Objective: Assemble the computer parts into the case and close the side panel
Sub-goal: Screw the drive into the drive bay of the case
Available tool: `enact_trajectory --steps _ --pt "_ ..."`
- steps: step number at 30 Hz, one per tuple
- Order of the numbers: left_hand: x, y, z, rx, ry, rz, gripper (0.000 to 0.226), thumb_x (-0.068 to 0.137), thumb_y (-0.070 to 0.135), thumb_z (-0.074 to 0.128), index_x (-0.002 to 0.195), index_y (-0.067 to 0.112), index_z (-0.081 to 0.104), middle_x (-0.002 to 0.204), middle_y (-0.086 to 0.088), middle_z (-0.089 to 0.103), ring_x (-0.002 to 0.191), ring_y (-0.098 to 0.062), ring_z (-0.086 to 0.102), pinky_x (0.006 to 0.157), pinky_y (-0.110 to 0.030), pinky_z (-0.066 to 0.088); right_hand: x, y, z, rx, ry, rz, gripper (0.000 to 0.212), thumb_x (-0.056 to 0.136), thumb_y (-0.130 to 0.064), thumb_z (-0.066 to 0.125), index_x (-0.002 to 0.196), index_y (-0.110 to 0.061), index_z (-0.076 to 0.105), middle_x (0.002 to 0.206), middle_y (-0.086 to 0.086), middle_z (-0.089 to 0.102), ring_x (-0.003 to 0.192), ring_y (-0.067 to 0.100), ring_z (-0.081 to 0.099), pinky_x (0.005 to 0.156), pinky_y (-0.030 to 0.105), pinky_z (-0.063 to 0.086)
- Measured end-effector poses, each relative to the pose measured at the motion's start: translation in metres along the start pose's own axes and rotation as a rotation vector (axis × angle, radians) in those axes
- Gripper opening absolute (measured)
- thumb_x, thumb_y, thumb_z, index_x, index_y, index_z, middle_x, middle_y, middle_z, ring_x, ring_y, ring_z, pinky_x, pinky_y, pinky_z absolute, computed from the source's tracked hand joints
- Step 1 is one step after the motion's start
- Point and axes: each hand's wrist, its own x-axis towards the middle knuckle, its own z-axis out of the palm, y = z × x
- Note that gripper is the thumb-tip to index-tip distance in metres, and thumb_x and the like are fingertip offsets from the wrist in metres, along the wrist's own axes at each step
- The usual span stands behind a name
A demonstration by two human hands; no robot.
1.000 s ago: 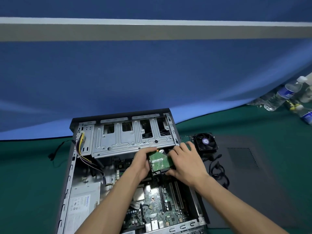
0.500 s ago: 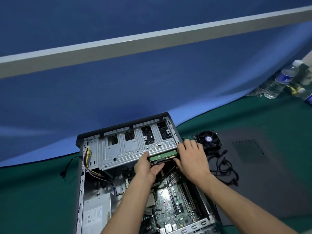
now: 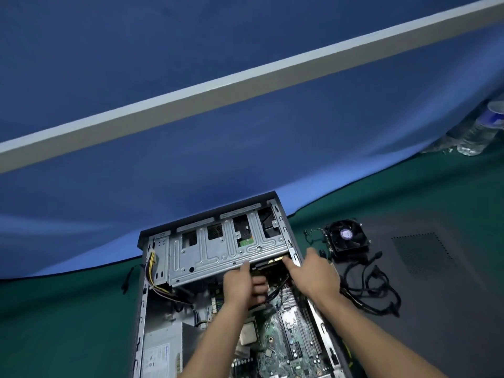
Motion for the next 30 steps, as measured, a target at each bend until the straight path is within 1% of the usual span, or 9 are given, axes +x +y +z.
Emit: enact_trajectory --steps 2,4,6,9,12,16,21,24,30 --pt "-0.004 -0.001 -0.002 0.356 0.038 0.095 0.031 0.100 0.029 0.042 0.101 0.001 0.054 0.083 -0.016 0.069 0.063 -0.026 0.065 0.058 -0.037 0.057 0.001 0.005 0.001 0.140 -0.032 -0.020 0.050 0.087 -0.059 0.052 0.108 -0.014 0.049 0.083 -0.003 0.064 0.073 0.015 0.061 0.062 0.027 0.044" --pt "-0.006 0.004 -0.004 0.766 0.123 0.248 0.030 0.096 0.029 0.047 0.085 0.005 0.061 0.075 -0.009 0.069 0.066 -0.025 0.067 0.068 -0.039 0.058 0.004 0.012 0.002 0.311 -0.053 -0.031 0.043 0.087 -0.060 0.053 0.083 -0.018 0.045 0.066 -0.006 0.051 0.058 0.010 0.047 0.055 0.028 0.039" --pt "-0.006 0.013 0.001 0.986 0.200 0.391 0.031 0.093 0.027 0.049 0.070 0.010 0.060 0.064 -0.001 0.064 0.062 -0.021 0.062 0.065 -0.030 0.054 0.008 0.018 0.003 0.467 -0.103 -0.027 0.048 0.090 -0.060 0.045 0.070 -0.017 0.037 0.062 -0.004 0.042 0.056 0.013 0.040 0.056 0.030 0.033" --pt "-0.004 0.026 0.021 1.060 0.170 0.531 0.025 0.093 0.024 0.049 0.072 0.014 0.058 0.066 0.001 0.061 0.065 -0.019 0.058 0.063 -0.030 0.047 0.019 0.031 0.000 0.591 -0.193 -0.016 0.053 0.097 -0.054 0.033 0.065 -0.014 0.043 0.061 0.000 0.046 0.059 0.017 0.045 0.060 0.030 0.034" --pt "0.000 0.028 0.040 1.197 0.178 0.597 0.017 0.093 0.024 0.044 0.082 0.016 0.055 0.075 0.001 0.059 0.072 -0.020 0.056 0.062 -0.029 0.039 0.033 0.054 -0.001 0.663 -0.238 0.020 0.048 0.099 -0.042 0.042 0.059 -0.015 0.046 0.052 -0.002 0.047 0.051 0.016 0.044 0.059 0.029 0.035" --pt "0.005 0.026 0.040 1.223 0.132 0.592 0.021 0.098 0.031 0.039 0.082 0.018 0.045 0.073 0.004 0.053 0.069 -0.017 0.051 0.063 -0.031 0.039 0.051 0.075 0.010 0.521 -0.256 0.064 0.035 0.095 -0.036 0.053 0.065 -0.019 0.047 0.065 0.000 0.056 0.064 0.021 0.054 0.065 0.031 0.044" --pt "0.010 0.029 0.036 1.236 0.051 0.542 0.027 0.099 0.040 0.038 0.078 0.023 0.039 0.075 0.002 0.053 0.066 -0.012 0.049 0.059 -0.030 0.034 0.067 0.072 0.023 0.210 -0.194 0.002 0.019 0.096 -0.035 0.051 0.100 -0.020 0.061 0.095 -0.001 0.067 0.084 0.018 0.059 0.066 0.028 0.043" --pt "0.014 0.030 0.036 1.237 0.044 0.520 0.029 0.099 0.040 0.038 0.075 0.023 0.037 0.073 0.002 0.052 0.066 -0.014 0.048 0.059 -0.031 0.034 0.078 0.061 0.031 0.161 -0.189 -0.055 0.019 0.095 -0.026 0.054 0.111 -0.019 0.062 0.113 0.003 0.064 0.099 0.024 0.060 0.079 0.031 0.049" --pt "0.008 0.024 0.035 1.091 0.018 0.550 0.027 0.096 0.029 0.047 0.074 0.019 0.037 0.072 0.000 0.048 0.062 -0.013 0.041 0.056 -0.029 0.032 0.093 0.059 0.041 0.058 -0.189 -0.114 0.018 0.094 -0.015 0.053 0.106 -0.019 0.065 0.110 0.003 0.066 0.097 0.023 0.062 0.080 0.029 0.049"
